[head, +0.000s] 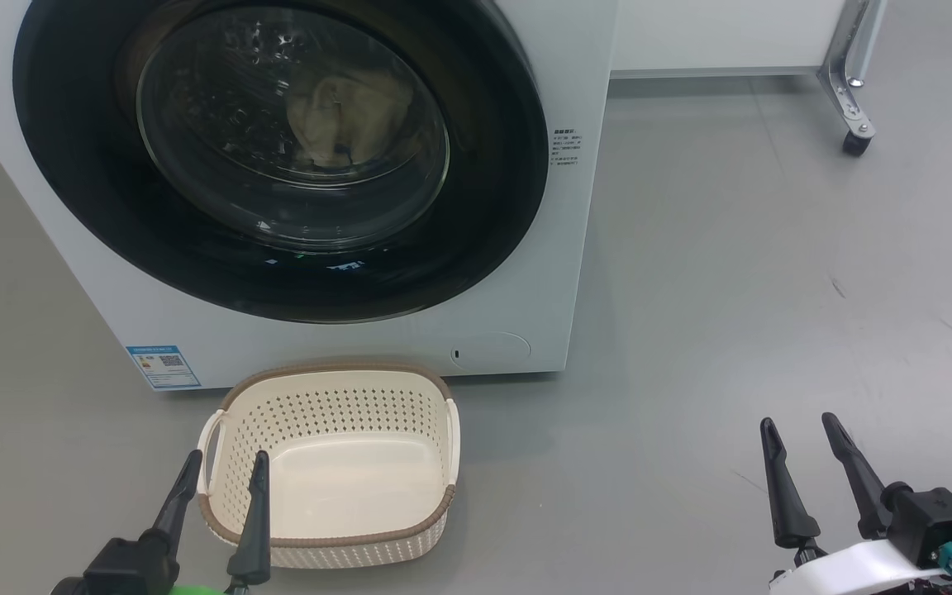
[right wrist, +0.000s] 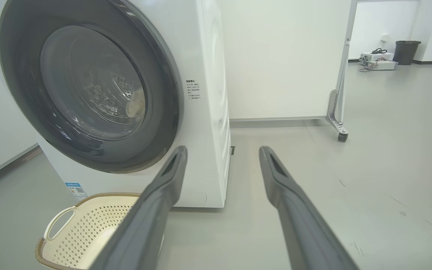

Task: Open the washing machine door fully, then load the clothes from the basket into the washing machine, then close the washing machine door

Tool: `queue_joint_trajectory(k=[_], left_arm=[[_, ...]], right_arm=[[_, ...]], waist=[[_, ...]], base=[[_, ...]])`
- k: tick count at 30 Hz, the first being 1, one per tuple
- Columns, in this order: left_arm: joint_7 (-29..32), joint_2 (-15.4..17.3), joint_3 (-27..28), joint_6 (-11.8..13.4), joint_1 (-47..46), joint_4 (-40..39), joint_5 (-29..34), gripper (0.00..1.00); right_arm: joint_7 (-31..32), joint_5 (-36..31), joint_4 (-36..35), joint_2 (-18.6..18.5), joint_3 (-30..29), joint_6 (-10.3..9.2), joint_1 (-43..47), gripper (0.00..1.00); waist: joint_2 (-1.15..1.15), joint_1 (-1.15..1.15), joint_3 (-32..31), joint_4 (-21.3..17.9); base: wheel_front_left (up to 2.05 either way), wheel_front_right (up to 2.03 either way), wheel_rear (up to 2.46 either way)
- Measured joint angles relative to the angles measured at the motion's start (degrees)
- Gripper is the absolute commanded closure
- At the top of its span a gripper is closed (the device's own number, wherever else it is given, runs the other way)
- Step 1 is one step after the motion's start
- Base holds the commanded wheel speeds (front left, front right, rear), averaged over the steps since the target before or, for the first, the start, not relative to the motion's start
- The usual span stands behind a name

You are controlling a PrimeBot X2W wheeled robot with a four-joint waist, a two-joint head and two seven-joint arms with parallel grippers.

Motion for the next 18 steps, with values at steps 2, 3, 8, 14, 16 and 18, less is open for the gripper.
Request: queue_joint_trajectory(k=[2,3,8,14,16,18], left_arm=[[0.0,-0.01,0.0,-0.09,0.0,0.01,0.01,0.0],[0.0,-0.01,0.0,-0.09,0.0,0.02,0.01,0.0],[0.0,-0.01,0.0,-0.11,0.0,0.18,0.01,0.0],[0.25,-0.46,-0.48,-0.11,0.43,2.16,0.01,1.0],[0.26,-0.67,-0.64,-0.11,1.1,3.36,0.01,1.0],[0.26,-0.85,-0.74,-0.11,1.58,4.7,0.01,1.0]], right_arm=[[0.0,-0.43,-0.01,-0.14,0.05,-0.07,0.29,0.0],[0.0,-0.49,-0.11,-0.23,0.05,-0.07,0.29,0.0],[0.0,-0.49,-0.4,-0.27,0.05,-0.51,0.44,0.0],[0.02,-0.48,1.31,0.66,0.33,-0.49,1.47,1.0],[0.02,-0.47,2.57,1.16,0.57,-0.49,1.65,1.0],[0.02,-0.47,3.76,1.8,0.79,-0.49,1.92,1.0]], waist=[[0.0,0.0,-0.07,-0.02],[0.0,0.0,-0.11,-0.02],[0.0,0.0,-0.31,-0.08],[0.0,0.0,-0.39,-0.1],[0.0,0.0,-0.39,-0.1],[0.0,0.0,-0.4,-0.1]], base=[[0.0,0.0,0.0],[0.0,0.0,0.0],[0.0,0.0,0.0],[0.0,0.0,0.0],[0.0,0.0,0.0],[0.0,0.0,0.0]])
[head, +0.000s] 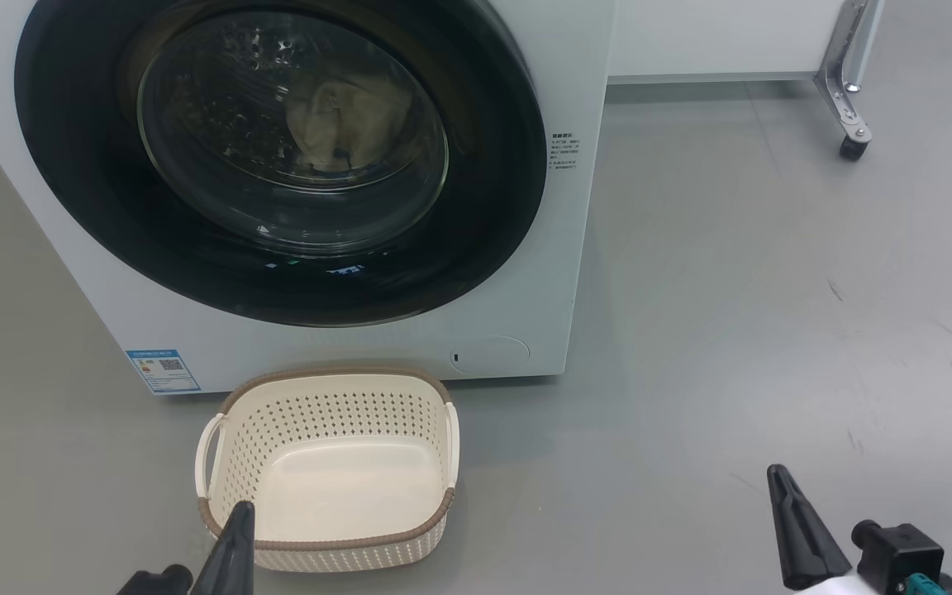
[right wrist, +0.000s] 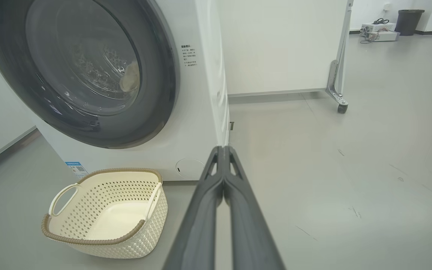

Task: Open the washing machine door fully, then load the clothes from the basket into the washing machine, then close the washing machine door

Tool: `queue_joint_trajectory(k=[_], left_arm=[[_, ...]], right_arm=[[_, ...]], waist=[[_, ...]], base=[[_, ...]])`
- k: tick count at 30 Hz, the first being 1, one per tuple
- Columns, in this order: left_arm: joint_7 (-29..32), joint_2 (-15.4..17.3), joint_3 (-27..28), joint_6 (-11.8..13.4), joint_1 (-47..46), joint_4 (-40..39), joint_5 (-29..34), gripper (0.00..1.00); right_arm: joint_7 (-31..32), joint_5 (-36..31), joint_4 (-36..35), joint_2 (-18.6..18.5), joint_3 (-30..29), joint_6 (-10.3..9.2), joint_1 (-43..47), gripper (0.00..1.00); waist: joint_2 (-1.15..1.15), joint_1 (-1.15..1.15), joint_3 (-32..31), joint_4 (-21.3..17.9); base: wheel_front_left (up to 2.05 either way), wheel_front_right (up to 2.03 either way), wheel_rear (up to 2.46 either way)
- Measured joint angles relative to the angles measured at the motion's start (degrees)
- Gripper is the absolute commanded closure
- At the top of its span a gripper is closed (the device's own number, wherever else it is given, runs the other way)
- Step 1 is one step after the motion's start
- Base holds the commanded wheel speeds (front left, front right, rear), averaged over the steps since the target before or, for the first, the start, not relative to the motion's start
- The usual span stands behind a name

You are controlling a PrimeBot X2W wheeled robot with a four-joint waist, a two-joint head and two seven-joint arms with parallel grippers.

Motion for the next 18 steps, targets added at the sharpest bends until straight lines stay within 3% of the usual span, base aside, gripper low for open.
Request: queue_joint_trajectory(k=[5,18], left_arm=[[0.07,-0.62,-0.03,0.0,0.98,1.78,-0.35,1.0],[2.54,-0.77,1.04,-0.24,0.72,1.77,-10.21,1.0]], right_arm=[[0.01,0.55,1.76,0.8,0.44,0.02,0.73,1.0],[1.79,10.04,1.69,1.65,-1.21,0.6,0.52,1.0]], waist=[[0.0,0.0,0.01,-0.05],[0.0,0.0,0.15,-0.75]], base=[[0.0,0.0,0.0],[0.0,0.0,0.0]])
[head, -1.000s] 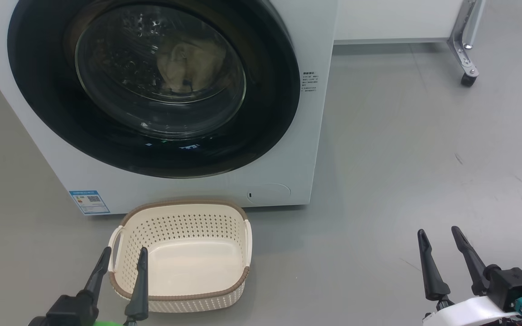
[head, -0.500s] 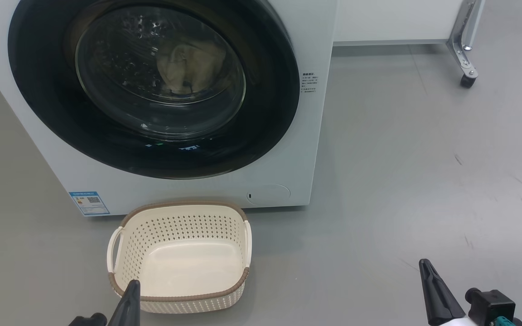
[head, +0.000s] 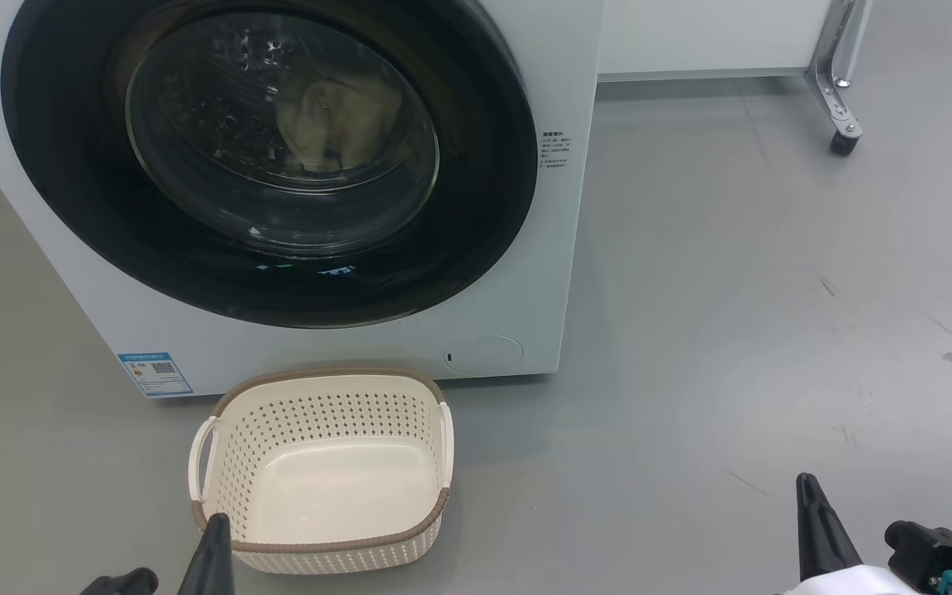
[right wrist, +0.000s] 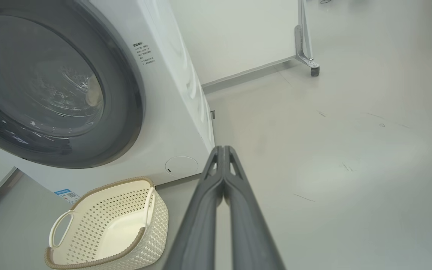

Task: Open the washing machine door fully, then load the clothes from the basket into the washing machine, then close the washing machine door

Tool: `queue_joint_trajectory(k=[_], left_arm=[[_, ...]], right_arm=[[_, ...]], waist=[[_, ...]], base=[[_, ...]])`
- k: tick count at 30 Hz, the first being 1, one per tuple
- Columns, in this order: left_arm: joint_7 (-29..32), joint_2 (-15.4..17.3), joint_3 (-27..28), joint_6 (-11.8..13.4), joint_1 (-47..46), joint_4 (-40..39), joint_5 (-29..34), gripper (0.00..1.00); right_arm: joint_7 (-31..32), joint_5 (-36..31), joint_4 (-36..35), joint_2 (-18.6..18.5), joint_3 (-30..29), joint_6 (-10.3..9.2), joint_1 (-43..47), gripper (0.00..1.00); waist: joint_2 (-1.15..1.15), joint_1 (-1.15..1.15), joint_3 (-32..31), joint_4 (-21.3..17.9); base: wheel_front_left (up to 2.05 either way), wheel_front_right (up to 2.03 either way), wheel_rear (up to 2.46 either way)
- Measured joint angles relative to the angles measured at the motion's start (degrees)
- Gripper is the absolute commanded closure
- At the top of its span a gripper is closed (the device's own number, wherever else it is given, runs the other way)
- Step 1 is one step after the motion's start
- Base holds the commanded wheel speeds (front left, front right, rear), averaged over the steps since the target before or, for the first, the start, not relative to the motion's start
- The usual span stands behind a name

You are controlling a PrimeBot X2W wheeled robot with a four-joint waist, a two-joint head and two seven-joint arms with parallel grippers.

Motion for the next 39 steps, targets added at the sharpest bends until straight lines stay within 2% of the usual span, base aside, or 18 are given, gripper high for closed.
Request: queue_joint_trajectory(k=[39], left_arm=[[7.64,-0.12,5.36,-2.0,-4.26,1.53,-26.96,1.0]], right_arm=[[7.33,28.11,2.18,0.32,-5.94,2.63,-5.45,1.0]], waist=[[0.0,0.0,0.33,-1.88]], base=[[0.0,0.0,0.0]])
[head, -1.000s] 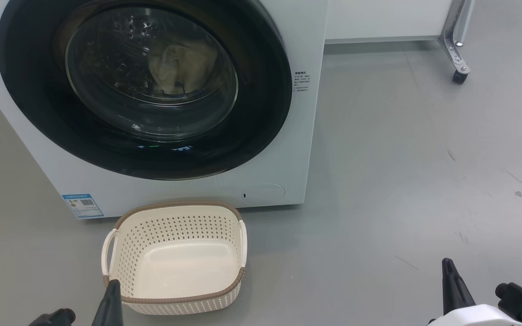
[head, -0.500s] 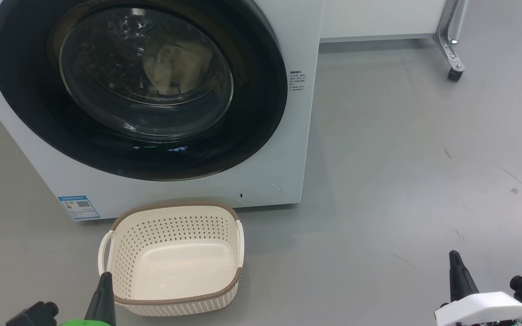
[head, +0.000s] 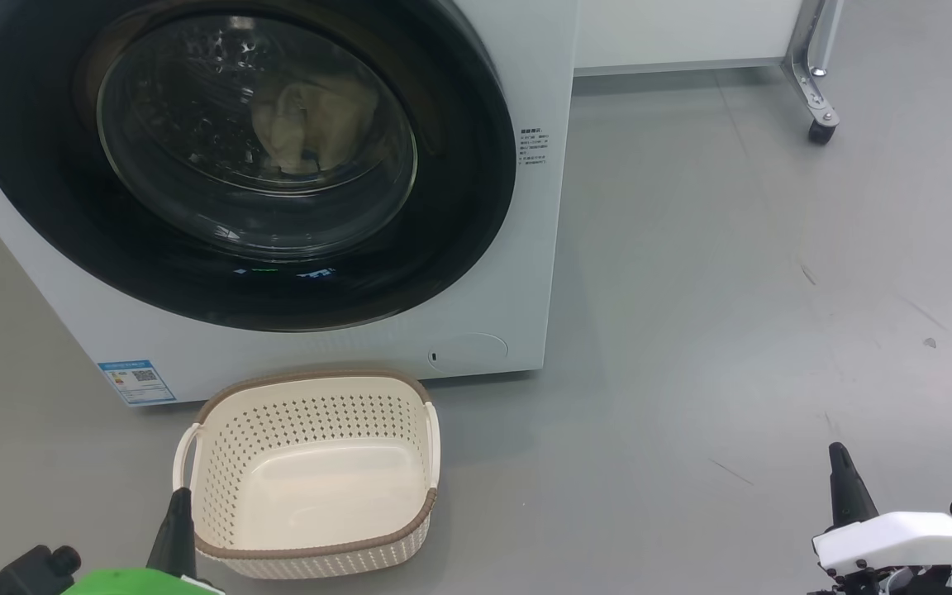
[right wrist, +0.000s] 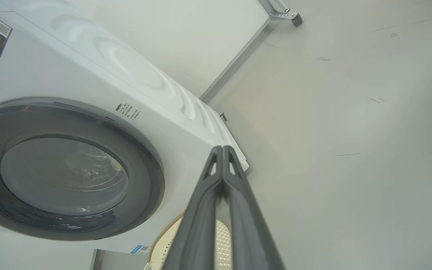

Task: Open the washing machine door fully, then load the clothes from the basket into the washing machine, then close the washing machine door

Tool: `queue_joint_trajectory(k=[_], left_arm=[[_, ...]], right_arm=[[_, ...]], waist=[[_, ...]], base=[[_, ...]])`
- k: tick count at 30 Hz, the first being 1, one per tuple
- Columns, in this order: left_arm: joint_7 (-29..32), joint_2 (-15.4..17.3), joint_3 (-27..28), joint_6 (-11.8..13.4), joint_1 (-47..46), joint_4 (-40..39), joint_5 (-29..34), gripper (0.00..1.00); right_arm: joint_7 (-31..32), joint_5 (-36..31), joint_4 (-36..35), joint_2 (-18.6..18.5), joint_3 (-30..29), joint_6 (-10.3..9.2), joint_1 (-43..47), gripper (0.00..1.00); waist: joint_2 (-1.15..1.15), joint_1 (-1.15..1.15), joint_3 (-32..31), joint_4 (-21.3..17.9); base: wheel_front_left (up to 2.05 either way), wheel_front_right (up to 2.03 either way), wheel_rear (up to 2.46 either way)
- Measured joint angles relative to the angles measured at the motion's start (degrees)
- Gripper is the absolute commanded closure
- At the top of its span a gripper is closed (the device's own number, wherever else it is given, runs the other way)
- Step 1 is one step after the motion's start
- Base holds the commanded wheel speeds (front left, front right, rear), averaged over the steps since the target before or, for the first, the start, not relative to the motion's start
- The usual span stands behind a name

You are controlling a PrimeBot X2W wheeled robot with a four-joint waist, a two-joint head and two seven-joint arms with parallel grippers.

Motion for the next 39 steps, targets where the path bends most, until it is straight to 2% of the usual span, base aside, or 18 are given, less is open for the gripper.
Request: queue_joint_trajectory(k=[39], left_arm=[[7.56,-0.2,5.37,-2.02,-5.96,1.29,-27.38,1.0]], right_arm=[[6.62,27.8,3.47,0.44,-5.89,3.08,-6.59,1.0]], waist=[[0.0,0.0,0.29,-1.9]], base=[[0.0,0.0,0.0]])
